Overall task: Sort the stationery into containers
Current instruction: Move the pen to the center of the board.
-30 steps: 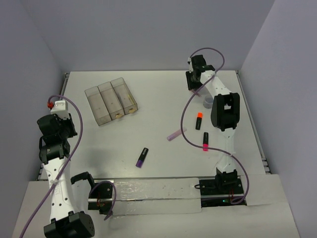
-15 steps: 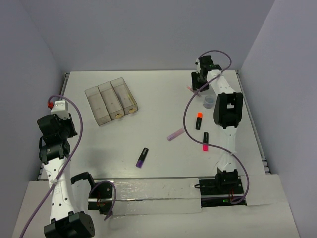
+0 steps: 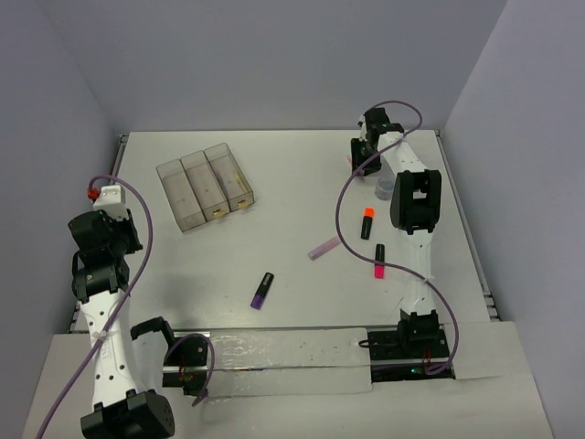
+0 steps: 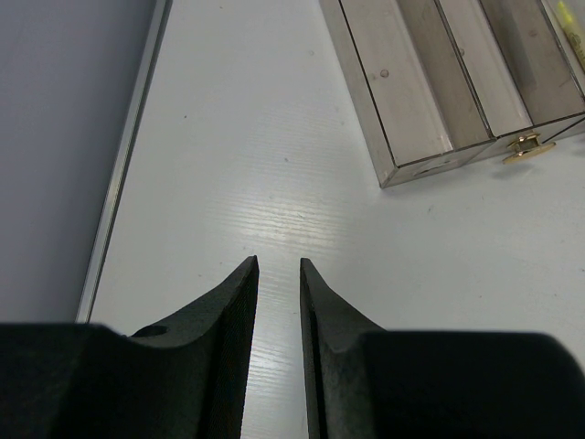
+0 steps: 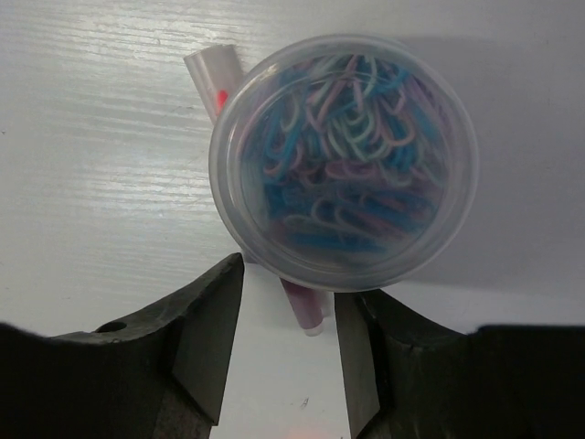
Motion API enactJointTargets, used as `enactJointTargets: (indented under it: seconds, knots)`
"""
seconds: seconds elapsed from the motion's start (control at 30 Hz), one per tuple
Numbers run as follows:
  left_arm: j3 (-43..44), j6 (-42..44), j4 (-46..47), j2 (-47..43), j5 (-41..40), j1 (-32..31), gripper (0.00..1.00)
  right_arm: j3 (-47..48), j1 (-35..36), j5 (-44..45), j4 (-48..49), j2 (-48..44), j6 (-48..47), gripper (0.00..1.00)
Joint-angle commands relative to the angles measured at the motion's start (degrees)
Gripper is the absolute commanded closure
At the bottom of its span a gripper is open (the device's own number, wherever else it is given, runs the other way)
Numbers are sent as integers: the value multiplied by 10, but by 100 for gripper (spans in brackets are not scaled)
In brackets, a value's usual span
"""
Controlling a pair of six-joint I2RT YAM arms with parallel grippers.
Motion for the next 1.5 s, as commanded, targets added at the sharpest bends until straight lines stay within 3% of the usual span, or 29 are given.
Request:
enactJointTargets:
  seconds: [0.0,0.13,0.23,0.37,0.6,0.77,0.83,0.97,1.17,1.3,1.37,1.47]
  knots:
    - [8,-7,25,-2,3,6,68,4,0,6,-14,6,0,51]
    - [7,-7,25,-3,3,6,68,-7,6,26,-12,2,1,63]
    - [7,-7,25,-3,3,6,68,2,18,56,-19,3,-3,84]
    - [7,-6,25,-5,2,7,68,7,30,73,-27,0,-11,99]
    - [6,-5,25,-7,1,8,68,-25,53,71,-70,-26,-48,100]
    - [6,-5,26,-8,3,8,68,-135,79,61,-89,-90,-56,99]
    - [6,-4,25,-6,3,8,68,-174,88,66,-85,-104,-59,89]
    - [6,-4,25,-5,4,9,68,-121,91,57,-105,-81,-63,65]
    - [6,-4,25,-9,0,8,68,6,92,50,-145,-4,-67,57]
    - [6,-4,26,-9,0,9,68,7,91,59,-137,0,-67,60]
    - [5,-4,26,-8,0,9,68,6,92,60,-138,0,-69,69]
    - [4,-3,26,-10,-3,9,68,-3,94,63,-133,-3,-77,100]
